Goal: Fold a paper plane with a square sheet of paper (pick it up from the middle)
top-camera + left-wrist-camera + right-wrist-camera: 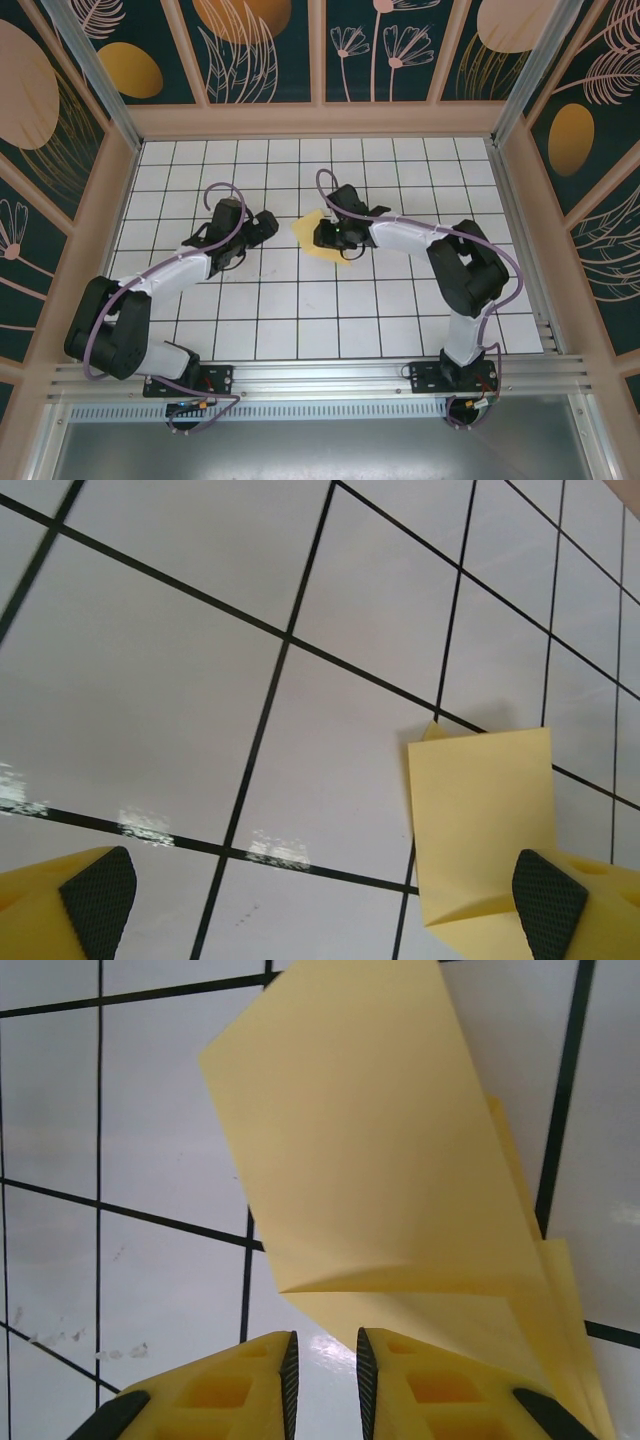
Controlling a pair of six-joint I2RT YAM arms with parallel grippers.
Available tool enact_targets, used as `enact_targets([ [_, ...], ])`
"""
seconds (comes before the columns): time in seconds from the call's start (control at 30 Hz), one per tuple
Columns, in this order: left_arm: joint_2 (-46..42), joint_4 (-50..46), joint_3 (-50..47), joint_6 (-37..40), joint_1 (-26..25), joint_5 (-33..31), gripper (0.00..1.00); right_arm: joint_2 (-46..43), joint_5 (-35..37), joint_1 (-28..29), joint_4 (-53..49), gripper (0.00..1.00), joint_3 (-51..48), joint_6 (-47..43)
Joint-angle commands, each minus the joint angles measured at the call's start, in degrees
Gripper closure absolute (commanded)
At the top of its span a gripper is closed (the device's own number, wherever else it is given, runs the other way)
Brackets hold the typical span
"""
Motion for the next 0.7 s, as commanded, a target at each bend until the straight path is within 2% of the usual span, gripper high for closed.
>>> enact_targets([
  [0.0,0.6,5.0,-1.6,-1.8,0.4,5.4,0.03,0.5,1.3,-0.6,4.3,0.75,-1.3,3.0],
  [0.33,2.7,14.9,-3.8,-6.3,0.3,16.2,0.12,1.8,-0.7,-3.3,13.3,0.77,-7.8,4.5],
  [0.67,6.7,19.6,-3.6,-12.6,-1.1,21.8,0.18,1.5,-7.0,-7.4,19.9,0.78,-15.2,8.1],
])
